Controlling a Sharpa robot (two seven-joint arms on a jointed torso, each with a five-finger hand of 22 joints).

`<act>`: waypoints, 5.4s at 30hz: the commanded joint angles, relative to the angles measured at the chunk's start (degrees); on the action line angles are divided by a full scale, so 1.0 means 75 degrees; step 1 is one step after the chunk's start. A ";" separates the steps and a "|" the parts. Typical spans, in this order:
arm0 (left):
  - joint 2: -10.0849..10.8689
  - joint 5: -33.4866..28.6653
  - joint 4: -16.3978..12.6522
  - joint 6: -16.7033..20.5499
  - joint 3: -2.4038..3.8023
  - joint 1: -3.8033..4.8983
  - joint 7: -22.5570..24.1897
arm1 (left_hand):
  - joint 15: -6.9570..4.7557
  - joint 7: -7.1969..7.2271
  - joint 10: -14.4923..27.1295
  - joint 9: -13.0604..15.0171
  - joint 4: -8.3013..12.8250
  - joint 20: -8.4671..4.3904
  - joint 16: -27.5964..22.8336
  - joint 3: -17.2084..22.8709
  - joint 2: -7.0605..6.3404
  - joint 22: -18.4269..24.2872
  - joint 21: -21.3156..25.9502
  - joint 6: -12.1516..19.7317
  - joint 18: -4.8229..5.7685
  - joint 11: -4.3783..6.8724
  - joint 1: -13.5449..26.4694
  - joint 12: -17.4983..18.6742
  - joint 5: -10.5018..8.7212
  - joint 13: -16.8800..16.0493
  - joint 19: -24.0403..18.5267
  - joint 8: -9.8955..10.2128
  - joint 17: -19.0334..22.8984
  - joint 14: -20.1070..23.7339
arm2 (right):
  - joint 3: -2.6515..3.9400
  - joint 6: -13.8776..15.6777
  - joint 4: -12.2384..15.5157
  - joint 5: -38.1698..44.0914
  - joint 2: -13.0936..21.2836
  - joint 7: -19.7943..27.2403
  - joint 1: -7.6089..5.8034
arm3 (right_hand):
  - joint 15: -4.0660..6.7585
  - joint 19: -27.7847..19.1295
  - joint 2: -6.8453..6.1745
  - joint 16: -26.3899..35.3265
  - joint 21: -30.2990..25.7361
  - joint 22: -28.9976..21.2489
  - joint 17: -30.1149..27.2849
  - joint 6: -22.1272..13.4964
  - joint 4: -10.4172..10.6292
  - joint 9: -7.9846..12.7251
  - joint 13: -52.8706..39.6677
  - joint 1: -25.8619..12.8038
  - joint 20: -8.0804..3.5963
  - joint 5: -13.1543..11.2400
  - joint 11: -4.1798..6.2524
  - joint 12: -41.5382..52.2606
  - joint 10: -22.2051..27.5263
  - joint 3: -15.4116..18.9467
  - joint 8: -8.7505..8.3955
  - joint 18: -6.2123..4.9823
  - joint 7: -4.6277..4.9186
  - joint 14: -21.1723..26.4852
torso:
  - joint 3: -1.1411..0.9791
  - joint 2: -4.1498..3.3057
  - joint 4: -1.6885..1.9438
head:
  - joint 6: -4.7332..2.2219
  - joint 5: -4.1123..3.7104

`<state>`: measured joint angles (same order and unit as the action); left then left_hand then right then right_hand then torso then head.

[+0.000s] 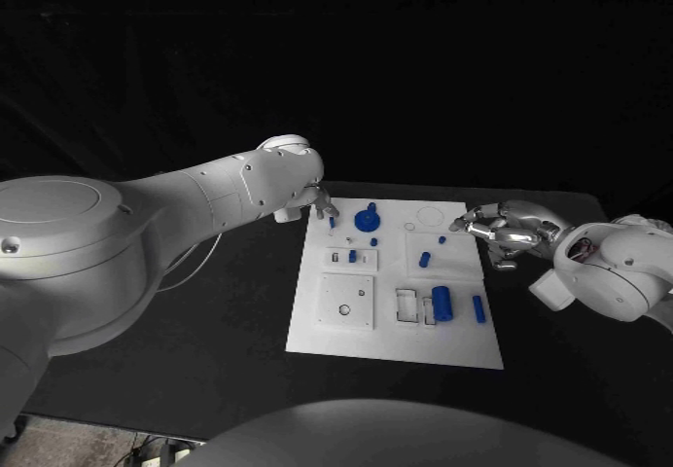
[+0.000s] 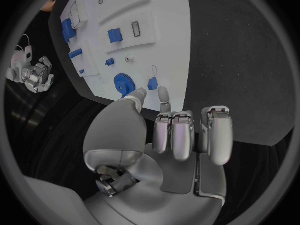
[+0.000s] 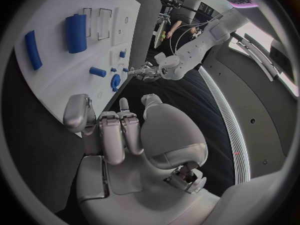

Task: Assemble the parts on the task board

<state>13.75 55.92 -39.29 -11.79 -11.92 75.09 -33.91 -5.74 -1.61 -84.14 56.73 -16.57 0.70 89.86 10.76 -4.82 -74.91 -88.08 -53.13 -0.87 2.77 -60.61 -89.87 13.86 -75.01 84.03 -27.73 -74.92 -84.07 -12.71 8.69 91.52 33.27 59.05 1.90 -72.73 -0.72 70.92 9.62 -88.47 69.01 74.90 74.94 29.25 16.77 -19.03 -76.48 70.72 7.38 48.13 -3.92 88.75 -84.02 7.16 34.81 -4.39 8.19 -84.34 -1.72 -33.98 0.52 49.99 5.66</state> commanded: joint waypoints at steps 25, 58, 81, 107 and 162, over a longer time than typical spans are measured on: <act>-0.0146 -0.0112 0.0142 0.0034 0.0013 -0.0139 0.0498 | 0.0069 -0.0002 -0.0781 0.0057 -0.0005 0.0072 0.0019 -0.0024 0.0156 -0.1808 0.0039 0.0122 0.0027 -0.0044 -0.0226 -0.0018 0.0335 -0.1999 0.0612 0.0039 -0.2010 -0.0791 | 0.0000 -0.0123 0.0006 0.0038 -0.0011 0.0037 0.0005 | -0.0020 -0.0083 -0.0047 0.0029 -0.0072 0.1046 0.1618 0.0032 -0.0003 0.0009 -0.1351 -0.0022 -0.0002 -0.0010 0.0052 -0.0077 -0.0171 -0.0070 0.0021 -0.0148 0.0006 -0.0355 | -0.0003 -0.0002 0.0000 | 0.0001 -0.0006; -0.0260 -0.0103 0.0275 0.0067 0.0014 -0.0239 0.0353 | 0.0048 0.0032 -0.0781 0.0161 0.0020 0.0057 0.0019 0.0163 0.0286 -0.1818 0.0043 0.0108 0.0026 -0.0014 -0.0723 -0.0018 0.1250 -0.1999 0.0613 0.0062 -0.2010 -0.0791 | 0.0000 -0.0137 0.0071 0.0038 0.0063 0.0028 0.0004 | -0.0020 -0.0090 -0.0055 0.0033 -0.0081 0.1043 0.1610 0.0039 -0.0007 0.0009 -0.1328 -0.0026 -0.0002 0.0017 0.0050 -0.0091 -0.0138 -0.0125 0.0025 -0.0149 0.0011 -0.0347 | -0.0004 0.0000 0.0004 | 0.0001 -0.0028; -0.0245 -0.0097 0.0270 0.0175 0.0014 -0.0240 0.0444 | 0.0039 0.0050 -0.0781 0.0678 -0.0002 0.0033 0.0019 0.2917 -0.0072 -0.1832 0.0072 0.0256 0.0022 -0.0006 -0.0716 -0.0018 0.1120 -0.1999 0.0609 -0.0125 -0.2010 -0.0791 | 0.0000 -0.0162 0.0068 0.0038 0.0074 0.0018 0.0004 | -0.0018 -0.0103 -0.0364 0.0028 -0.0087 0.1042 0.1607 0.0131 -0.0004 -0.0004 -0.1326 -0.0161 -0.0005 0.0880 0.0051 -0.0093 -0.0138 -0.0902 0.0069 -0.0151 0.0014 -0.0344 | 0.0000 -0.0002 0.0004 | 0.0001 0.0001; 0.0783 0.0735 -0.1578 0.1023 0.0008 -0.0139 0.0944 | -0.0118 0.0291 -0.0781 0.1198 0.0115 -0.0087 0.0019 0.3739 -0.0823 -0.1852 0.0069 -0.0438 0.0025 0.0203 -0.0770 -0.0018 0.0996 -0.1999 0.0616 -0.0636 -0.2010 -0.0791 | -0.0002 -0.0171 0.0061 0.0042 0.0189 -0.0080 0.0018 | -0.0014 -0.0103 -0.0423 0.0027 -0.0084 0.1043 0.1606 0.0105 -0.0007 -0.0008 -0.1331 -0.0193 -0.0008 0.0931 0.0060 -0.0089 -0.0147 -0.1020 0.0068 -0.0150 0.0002 -0.0344 | -0.0004 0.0008 0.0008 | 0.0001 0.0012; 0.2594 0.1196 -0.5184 0.1863 -0.0169 -0.0271 0.0110 | -0.0197 0.0345 -0.0781 0.1218 0.0040 -0.0174 0.0019 0.4061 -0.0987 -0.1843 0.0105 -0.0523 0.0017 0.0273 -0.0733 -0.0018 0.0626 -0.1999 0.0604 -0.0494 -0.2010 -0.0791 | -0.0004 -0.0067 0.0019 0.0036 0.0232 -0.0044 0.0350 | 0.0008 -0.0131 -0.0477 0.0031 -0.0112 0.1033 0.1597 0.0089 -0.0023 -0.0024 -0.1325 -0.0170 -0.0022 0.0892 0.0088 -0.0091 -0.0141 -0.1186 0.0087 -0.0161 -0.0026 -0.0336 | -0.0024 0.0029 -0.0005 | 0.0001 0.0042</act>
<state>33.38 64.66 -78.19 2.08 -13.21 73.12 -33.86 -6.90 -1.22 -84.16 65.93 -16.27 -0.13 89.86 40.82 -11.96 -74.90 -87.64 -54.80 -0.87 4.43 -65.67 -89.86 18.73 -75.01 84.03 -31.68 -74.90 -84.01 -12.73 8.54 91.62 33.26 60.86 1.08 -70.18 -0.71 70.30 6.68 -88.47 68.44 74.91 74.92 29.84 16.52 -19.13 -74.97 69.46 7.16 54.92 -3.59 88.07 -83.93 -1.45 35.26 -5.28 8.43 -84.34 -1.90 -33.77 0.52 49.99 5.96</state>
